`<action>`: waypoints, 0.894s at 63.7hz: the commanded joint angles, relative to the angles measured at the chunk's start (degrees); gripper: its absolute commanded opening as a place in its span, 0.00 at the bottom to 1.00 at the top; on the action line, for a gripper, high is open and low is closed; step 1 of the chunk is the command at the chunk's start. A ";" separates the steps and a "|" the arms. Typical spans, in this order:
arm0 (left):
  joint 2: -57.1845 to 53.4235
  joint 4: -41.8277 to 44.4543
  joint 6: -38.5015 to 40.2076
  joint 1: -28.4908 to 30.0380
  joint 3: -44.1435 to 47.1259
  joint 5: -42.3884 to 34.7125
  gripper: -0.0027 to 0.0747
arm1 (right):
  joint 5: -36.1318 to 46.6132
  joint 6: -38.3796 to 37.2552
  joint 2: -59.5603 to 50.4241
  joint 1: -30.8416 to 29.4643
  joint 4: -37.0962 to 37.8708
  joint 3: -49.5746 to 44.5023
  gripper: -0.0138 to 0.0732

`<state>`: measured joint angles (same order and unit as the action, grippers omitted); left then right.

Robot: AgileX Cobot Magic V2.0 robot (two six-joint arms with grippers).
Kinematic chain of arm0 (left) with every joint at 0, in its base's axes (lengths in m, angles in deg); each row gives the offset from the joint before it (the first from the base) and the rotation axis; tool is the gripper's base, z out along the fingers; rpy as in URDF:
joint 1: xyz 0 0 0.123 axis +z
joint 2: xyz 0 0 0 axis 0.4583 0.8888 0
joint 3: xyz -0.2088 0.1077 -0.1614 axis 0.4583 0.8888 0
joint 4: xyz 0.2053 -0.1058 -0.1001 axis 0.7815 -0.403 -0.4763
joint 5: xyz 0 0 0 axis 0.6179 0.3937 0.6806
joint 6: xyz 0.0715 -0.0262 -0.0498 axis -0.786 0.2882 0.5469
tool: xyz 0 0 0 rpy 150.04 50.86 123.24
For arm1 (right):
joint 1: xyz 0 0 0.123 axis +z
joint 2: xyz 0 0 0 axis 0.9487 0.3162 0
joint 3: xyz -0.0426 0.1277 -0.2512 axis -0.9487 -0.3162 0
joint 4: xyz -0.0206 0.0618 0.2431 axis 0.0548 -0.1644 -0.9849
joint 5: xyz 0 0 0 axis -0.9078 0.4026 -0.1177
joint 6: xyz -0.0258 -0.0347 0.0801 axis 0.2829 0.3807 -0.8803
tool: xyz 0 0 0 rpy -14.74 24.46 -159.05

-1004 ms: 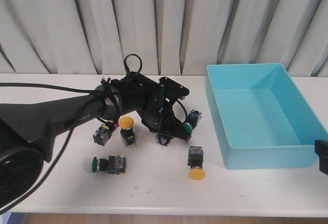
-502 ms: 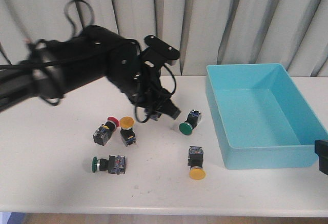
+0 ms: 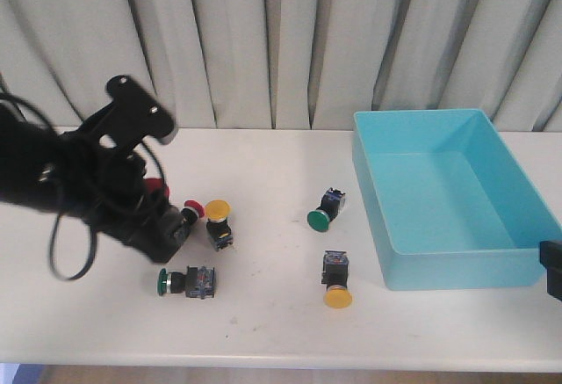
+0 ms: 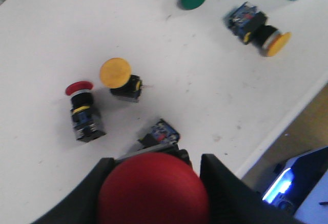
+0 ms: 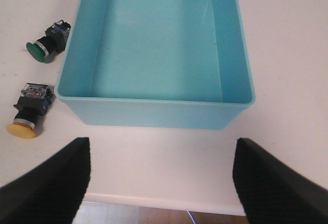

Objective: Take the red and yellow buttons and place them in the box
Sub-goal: 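Reach the left gripper to the red mushroom button and grasp it, then carry the red button toward the center and pass it to the right gripper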

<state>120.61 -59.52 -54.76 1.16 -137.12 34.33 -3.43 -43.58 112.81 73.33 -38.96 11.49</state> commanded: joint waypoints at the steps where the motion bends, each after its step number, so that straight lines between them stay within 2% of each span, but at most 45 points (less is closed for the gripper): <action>1: -4.18 -12.86 -13.32 0.54 2.01 -5.72 0.24 | 2.55 1.14 0.20 -0.34 -0.09 1.66 0.79; 8: -4.40 -26.32 -29.00 0.48 3.90 -6.74 0.24 | 1.26 6.64 0.91 -0.34 -3.20 1.66 0.79; 16: -4.40 -39.33 -45.89 0.48 4.47 -5.62 0.24 | 0.73 19.53 3.45 -0.34 -13.76 1.66 0.79; 24: -4.40 -48.47 -62.18 0.48 4.47 -2.63 0.24 | -1.96 44.27 6.98 -0.34 -27.93 1.66 0.79; 31: -4.40 -53.17 -73.48 0.48 4.47 1.21 0.24 | -6.75 65.97 10.44 -0.34 -46.40 1.66 0.79; 38: -4.40 -56.26 -82.13 0.48 4.47 3.36 0.24 | -9.41 81.54 13.31 -0.34 -58.70 1.91 0.79; 46: -4.40 -61.35 -87.02 0.48 4.47 4.71 0.24 | -10.81 88.49 16.16 1.20 -61.73 4.59 0.77; 57: -4.40 -63.60 -90.64 0.48 4.47 6.30 0.24 | -7.35 93.15 20.86 12.05 -58.04 9.90 0.75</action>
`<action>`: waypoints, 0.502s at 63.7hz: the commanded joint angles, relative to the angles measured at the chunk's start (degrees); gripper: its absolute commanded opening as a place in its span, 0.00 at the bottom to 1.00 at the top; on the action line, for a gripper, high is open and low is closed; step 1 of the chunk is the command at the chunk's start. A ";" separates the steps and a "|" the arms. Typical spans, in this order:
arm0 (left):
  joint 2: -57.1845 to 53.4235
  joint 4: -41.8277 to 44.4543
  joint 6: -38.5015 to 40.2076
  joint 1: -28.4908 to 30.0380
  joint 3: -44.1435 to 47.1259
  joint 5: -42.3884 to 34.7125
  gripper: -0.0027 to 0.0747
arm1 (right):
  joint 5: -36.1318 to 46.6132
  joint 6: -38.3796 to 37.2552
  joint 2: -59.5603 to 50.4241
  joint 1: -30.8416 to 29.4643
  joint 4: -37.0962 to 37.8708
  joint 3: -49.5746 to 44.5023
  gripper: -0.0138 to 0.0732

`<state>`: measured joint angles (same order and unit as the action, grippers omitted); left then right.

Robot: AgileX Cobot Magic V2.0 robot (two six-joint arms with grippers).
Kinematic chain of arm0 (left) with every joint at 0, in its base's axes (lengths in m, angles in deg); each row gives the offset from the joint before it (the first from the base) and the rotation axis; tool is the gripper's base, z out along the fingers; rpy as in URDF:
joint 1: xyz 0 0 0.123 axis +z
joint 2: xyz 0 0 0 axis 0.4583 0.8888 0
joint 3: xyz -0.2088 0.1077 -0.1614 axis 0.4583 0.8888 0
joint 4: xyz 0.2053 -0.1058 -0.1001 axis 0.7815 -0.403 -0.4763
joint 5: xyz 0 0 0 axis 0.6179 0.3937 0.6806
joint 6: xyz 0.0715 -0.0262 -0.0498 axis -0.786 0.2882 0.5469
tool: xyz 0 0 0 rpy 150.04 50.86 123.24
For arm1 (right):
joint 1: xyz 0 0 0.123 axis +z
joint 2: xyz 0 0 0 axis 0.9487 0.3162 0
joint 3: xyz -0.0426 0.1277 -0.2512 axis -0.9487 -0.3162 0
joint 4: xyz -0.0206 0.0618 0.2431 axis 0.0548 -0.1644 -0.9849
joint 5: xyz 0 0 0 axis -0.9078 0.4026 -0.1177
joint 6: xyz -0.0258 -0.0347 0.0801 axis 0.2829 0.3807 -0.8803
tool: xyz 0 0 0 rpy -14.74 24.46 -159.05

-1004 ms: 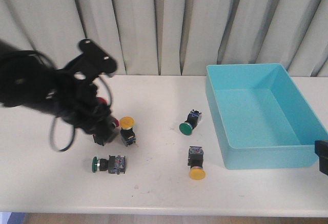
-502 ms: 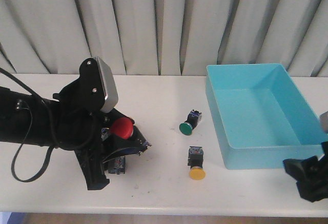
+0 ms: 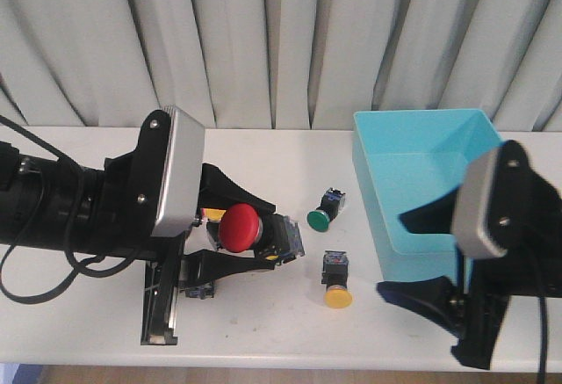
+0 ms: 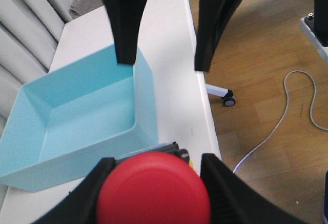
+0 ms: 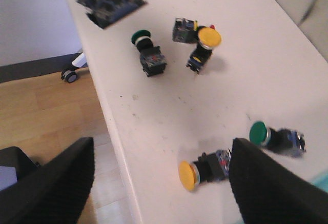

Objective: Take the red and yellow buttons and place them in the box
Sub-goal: 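Carry the red button toward the center and pass it to the right gripper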

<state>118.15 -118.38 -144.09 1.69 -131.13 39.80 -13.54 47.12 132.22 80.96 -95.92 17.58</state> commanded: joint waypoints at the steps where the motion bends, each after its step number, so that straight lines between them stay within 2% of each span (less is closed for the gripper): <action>1: -1.94 -4.74 -1.32 -0.04 -1.51 0.83 0.24 | 3.37 2.60 1.87 5.27 -0.81 4.17 0.75; 15: -1.94 -4.68 -1.32 -0.04 -1.51 1.80 0.24 | 9.15 5.29 8.61 16.97 1.00 10.16 0.75; 32: -1.94 -4.68 -1.32 -0.04 -1.51 1.92 0.24 | 8.51 6.26 12.62 20.73 1.22 14.69 0.75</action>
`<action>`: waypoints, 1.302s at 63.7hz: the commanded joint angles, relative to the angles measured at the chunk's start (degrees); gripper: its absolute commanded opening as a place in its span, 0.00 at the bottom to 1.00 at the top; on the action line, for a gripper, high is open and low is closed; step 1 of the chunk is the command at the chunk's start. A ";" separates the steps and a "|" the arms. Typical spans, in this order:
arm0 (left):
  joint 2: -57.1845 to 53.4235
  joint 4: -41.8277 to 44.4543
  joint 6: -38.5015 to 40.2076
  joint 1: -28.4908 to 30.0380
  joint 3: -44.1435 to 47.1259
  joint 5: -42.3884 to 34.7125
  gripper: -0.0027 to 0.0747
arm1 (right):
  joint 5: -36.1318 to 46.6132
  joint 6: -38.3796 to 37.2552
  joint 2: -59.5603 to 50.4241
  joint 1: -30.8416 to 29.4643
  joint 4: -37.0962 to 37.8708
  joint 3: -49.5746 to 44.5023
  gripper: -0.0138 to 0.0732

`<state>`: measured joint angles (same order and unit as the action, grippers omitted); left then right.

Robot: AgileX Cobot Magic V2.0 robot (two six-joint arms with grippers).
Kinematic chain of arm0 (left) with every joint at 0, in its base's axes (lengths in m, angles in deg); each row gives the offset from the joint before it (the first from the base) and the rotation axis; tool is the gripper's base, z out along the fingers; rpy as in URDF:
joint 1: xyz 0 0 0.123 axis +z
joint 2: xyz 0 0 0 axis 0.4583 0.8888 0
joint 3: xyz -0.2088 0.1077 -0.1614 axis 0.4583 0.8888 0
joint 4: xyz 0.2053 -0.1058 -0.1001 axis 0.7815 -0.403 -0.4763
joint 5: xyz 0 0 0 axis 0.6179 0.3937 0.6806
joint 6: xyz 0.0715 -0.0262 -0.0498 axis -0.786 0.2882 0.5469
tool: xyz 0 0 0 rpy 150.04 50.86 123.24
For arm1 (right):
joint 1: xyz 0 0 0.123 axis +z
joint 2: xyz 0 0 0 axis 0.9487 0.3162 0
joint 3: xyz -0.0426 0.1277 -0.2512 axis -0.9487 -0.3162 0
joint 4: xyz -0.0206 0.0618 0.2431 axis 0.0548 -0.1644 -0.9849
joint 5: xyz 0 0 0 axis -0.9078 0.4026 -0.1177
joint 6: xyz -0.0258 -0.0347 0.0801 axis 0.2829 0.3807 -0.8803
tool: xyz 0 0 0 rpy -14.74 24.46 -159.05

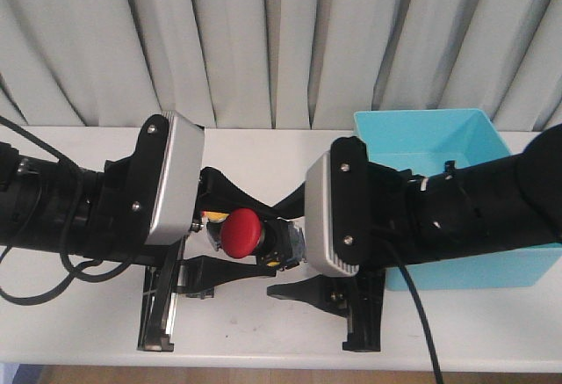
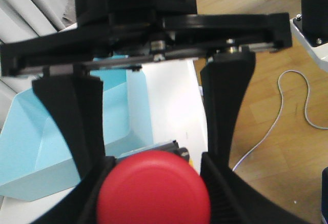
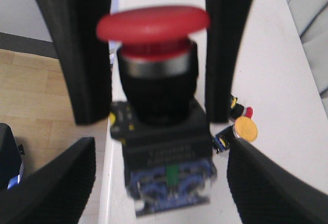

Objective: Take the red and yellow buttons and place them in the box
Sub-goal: 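Carry the red button toward the center and pass it to the right gripper, then move the red button with the right gripper into the blue box and release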

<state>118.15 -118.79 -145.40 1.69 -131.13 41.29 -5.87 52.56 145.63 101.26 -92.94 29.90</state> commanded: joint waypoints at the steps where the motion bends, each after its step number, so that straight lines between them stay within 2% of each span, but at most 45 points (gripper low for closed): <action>1: -1.94 -4.23 0.00 -0.04 -1.51 0.43 0.24 | 0.83 0.86 -0.80 0.42 -1.75 2.36 0.74; 11: -1.94 -4.23 0.00 -0.04 -1.51 0.37 0.24 | -0.59 0.86 -0.80 0.42 -1.89 2.36 0.68; 27: -1.94 -4.23 0.05 -0.04 -1.51 0.36 0.24 | -1.13 0.86 -0.80 0.42 -1.94 2.36 0.47; 35: -1.94 -4.23 0.05 -0.04 -1.51 0.23 0.25 | -1.13 0.86 -0.80 0.42 -1.94 2.36 0.43; 43: -1.94 -4.23 0.05 -0.04 -1.51 0.23 0.34 | -1.13 0.75 -0.80 0.42 -1.94 2.36 0.43; 53: -1.94 -4.23 0.11 -0.04 -1.51 0.42 0.59 | -1.07 0.49 -0.80 0.42 -1.94 2.36 0.43; 61: -1.94 -4.23 0.11 -0.04 -1.51 0.10 0.71 | -0.65 0.16 -0.85 0.42 -1.54 2.36 0.44; 71: -1.94 -3.97 0.28 -0.04 -1.51 -1.27 0.75 | 1.24 -4.36 -2.09 0.09 2.88 2.36 0.44; 83: -1.94 0.34 2.15 -0.04 -1.22 -6.42 0.75 | 1.50 -19.68 -5.09 -5.77 16.69 2.36 0.44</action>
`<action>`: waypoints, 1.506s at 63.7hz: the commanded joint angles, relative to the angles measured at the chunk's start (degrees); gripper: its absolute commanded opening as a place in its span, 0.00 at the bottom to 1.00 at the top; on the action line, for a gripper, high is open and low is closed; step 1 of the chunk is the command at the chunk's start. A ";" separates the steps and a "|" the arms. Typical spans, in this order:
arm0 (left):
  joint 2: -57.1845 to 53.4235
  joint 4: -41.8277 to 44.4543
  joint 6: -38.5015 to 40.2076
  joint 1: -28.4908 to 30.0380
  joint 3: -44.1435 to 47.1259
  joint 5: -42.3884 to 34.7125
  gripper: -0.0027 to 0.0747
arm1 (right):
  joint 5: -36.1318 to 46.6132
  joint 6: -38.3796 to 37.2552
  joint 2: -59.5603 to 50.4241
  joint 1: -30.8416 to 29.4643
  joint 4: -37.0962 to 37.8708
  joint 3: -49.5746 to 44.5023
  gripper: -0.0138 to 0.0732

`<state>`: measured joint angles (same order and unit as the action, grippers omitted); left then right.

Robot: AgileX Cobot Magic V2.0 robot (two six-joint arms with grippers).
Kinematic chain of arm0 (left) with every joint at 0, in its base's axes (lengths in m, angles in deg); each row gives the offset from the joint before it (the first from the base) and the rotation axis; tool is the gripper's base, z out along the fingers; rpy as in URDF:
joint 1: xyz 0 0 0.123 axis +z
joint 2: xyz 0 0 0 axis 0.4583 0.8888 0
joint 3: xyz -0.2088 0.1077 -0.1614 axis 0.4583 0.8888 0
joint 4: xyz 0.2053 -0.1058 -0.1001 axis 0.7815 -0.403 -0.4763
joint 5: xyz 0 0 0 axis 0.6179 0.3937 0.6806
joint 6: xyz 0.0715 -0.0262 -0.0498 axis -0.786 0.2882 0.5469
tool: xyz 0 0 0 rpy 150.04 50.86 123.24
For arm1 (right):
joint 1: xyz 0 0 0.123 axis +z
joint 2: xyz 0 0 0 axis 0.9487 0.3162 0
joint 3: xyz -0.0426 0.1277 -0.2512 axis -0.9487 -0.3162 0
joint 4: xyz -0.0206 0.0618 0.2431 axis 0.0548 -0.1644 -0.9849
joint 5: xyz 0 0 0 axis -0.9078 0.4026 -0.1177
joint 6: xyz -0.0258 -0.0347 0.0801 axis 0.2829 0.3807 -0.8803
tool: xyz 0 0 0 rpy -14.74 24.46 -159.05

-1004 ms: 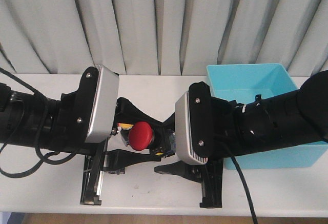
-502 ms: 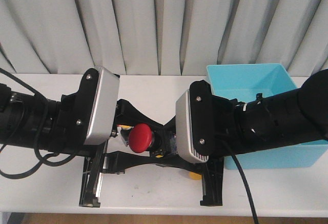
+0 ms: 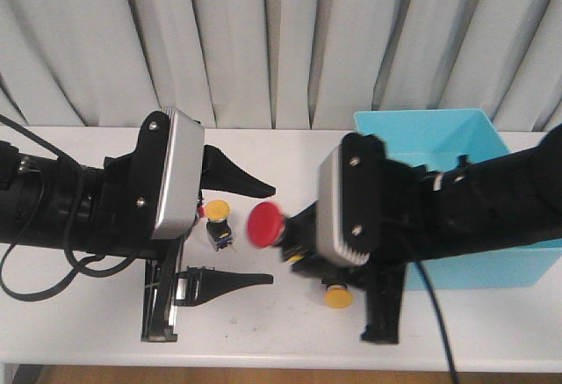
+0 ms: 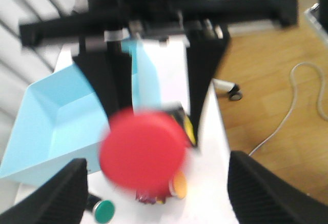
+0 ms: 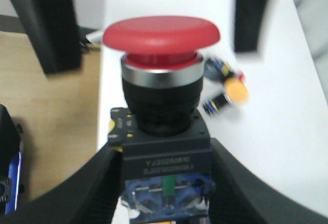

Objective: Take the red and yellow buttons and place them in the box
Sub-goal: 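Move the red button with the right gripper into the blue box and release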

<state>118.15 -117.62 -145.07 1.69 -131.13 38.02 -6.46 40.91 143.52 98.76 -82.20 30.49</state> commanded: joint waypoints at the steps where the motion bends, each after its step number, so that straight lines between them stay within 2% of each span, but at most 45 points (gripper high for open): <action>1: -1.94 -0.32 2.18 -0.04 -1.22 -3.63 0.75 | 2.18 -9.50 -3.21 -4.02 7.30 1.77 0.44; 9: -1.94 4.36 6.85 -0.04 -1.22 -8.11 0.75 | 2.94 -27.52 -3.89 -12.39 17.30 2.69 0.44; 14: -1.94 6.02 9.82 -0.04 -1.22 -10.01 0.75 | 2.77 -46.26 -2.36 -18.69 23.07 5.17 0.44; 19: -1.94 6.77 11.37 -0.04 -1.22 -10.58 0.75 | 0.93 -60.09 0.72 -23.44 29.44 8.12 0.44; 28: -1.94 6.82 11.97 -0.04 -1.22 -10.58 0.75 | -5.35 -72.86 9.21 -25.92 38.81 13.98 0.44; 37: -1.94 6.82 11.97 -0.04 -1.22 -10.58 0.75 | -7.17 -82.20 18.49 -25.92 42.39 19.34 0.44; 58: -1.94 6.82 11.98 -0.04 -1.22 -10.47 0.75 | -9.54 -84.80 36.42 -25.92 44.72 28.59 0.44; 78: -1.94 6.82 11.98 -0.04 -1.22 -10.28 0.75 | -11.16 -84.50 43.90 -25.92 44.96 31.07 0.45; 85: -1.94 6.82 11.98 -0.04 -1.22 -10.23 0.75 | -11.20 -84.50 44.31 -25.92 44.96 31.07 0.50; 96: -1.94 6.82 11.98 -0.04 -1.22 -10.23 0.75 | -10.96 -84.50 44.31 -25.92 45.09 31.07 0.65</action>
<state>118.15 -108.24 -133.68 1.69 -131.09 28.61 -18.15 -43.58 190.98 73.26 -37.82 59.83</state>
